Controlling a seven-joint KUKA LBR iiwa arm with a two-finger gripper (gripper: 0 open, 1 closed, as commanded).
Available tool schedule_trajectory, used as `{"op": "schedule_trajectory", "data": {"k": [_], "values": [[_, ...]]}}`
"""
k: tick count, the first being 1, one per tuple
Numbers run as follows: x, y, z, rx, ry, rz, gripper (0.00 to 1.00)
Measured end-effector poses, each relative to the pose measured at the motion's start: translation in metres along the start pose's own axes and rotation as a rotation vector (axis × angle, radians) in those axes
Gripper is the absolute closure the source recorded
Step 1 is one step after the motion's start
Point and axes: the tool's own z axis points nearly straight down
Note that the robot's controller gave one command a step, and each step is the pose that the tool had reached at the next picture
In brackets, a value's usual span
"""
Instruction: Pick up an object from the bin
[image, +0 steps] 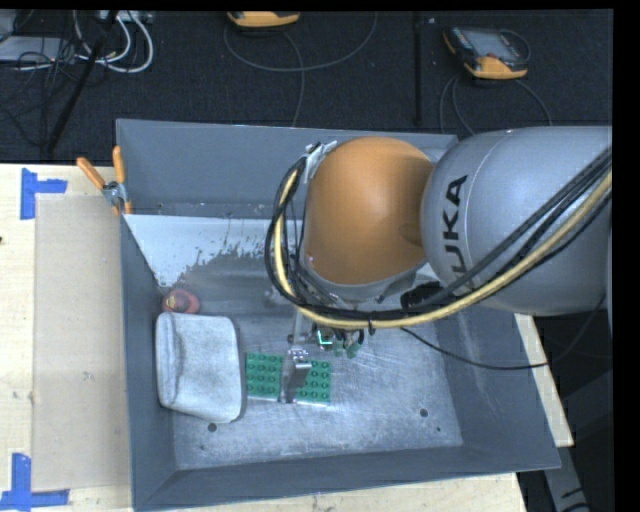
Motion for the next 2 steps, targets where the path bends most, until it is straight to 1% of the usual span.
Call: {"op": "schedule_trajectory", "data": {"k": [1,2], "values": [[-0.0214,-0.0135,0.1532,-0.003,-0.012,-0.222,0.00],[-0.0240,-0.0135,0.1480,-0.003,-0.017,-0.217,1.00]]}}
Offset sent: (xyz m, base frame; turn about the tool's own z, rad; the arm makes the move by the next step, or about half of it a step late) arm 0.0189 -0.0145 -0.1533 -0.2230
